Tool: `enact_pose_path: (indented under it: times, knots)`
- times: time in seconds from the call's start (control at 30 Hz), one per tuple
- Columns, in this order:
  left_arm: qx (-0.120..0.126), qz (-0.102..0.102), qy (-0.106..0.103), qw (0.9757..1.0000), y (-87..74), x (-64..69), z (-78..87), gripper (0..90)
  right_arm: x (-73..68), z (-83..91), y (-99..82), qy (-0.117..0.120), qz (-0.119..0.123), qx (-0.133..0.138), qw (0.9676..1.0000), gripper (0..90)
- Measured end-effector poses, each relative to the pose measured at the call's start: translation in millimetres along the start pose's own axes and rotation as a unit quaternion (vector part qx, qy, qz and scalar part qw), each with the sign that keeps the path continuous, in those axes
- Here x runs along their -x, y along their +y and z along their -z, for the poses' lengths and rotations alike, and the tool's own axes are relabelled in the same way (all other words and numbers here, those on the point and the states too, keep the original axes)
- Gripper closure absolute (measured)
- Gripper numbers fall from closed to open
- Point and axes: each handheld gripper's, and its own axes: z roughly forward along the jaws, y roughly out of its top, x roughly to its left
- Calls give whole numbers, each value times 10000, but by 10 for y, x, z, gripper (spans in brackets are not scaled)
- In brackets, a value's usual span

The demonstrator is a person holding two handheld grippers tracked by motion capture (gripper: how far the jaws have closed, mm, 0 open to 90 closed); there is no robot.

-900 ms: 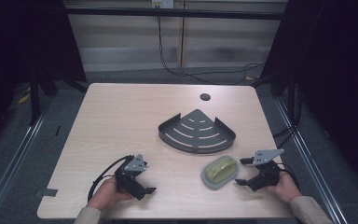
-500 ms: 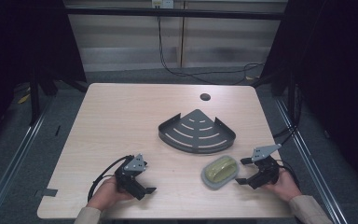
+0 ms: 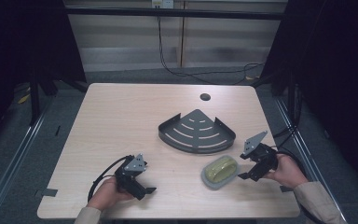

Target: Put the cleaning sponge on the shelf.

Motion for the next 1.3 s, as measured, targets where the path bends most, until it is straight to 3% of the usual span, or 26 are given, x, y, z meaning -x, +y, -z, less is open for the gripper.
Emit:
enact_pose_path:
  times: [0.27, 0.8, 0.93, 1.0, 1.03, 1.07, 1.1, 1.2, 1.3]
  knots:
    - [-2, 2, -6, 10000, 0, -1, 1, 0, -20, -9, 260, 128, 364, -209, 9990, 233]
    - [0, 3, -8, 10000, 0, -2, 1, 0, -80, -134, 640, 209, 778, -678, 9944, 305]
    - [-12, 1, -6, 10000, 1, -3, 3, 0, -103, -193, 725, 313, 856, -860, 9921, 396]
    - [-14, 4, -9, 10000, 1, -3, 4, 0, -112, -208, 747, 313, 908, -928, 9910, 515]
    - [-14, 4, -9, 10000, 1, -3, 4, 0, -112, -208, 747, 313, 908, -928, 9910, 515]
    - [-14, 0, -8, 10000, 1, -3, 3, 0, -111, -220, 764, 473, 1023, -958, 9890, 655]
    - [-3, 3, -7, 10000, 0, -2, 1, 0, -112, -217, 766, 516, 1048, -944, 9887, 707]
    - [-16, 3, -8, 10000, 1, -3, 4, 0, -88, -201, 779, 599, 755, -1117, 9891, 714]
    - [-13, 0, -5, 10000, 1, -2, 3, 0, -60, -158, 781, 539, 544, -1116, 9908, 714]
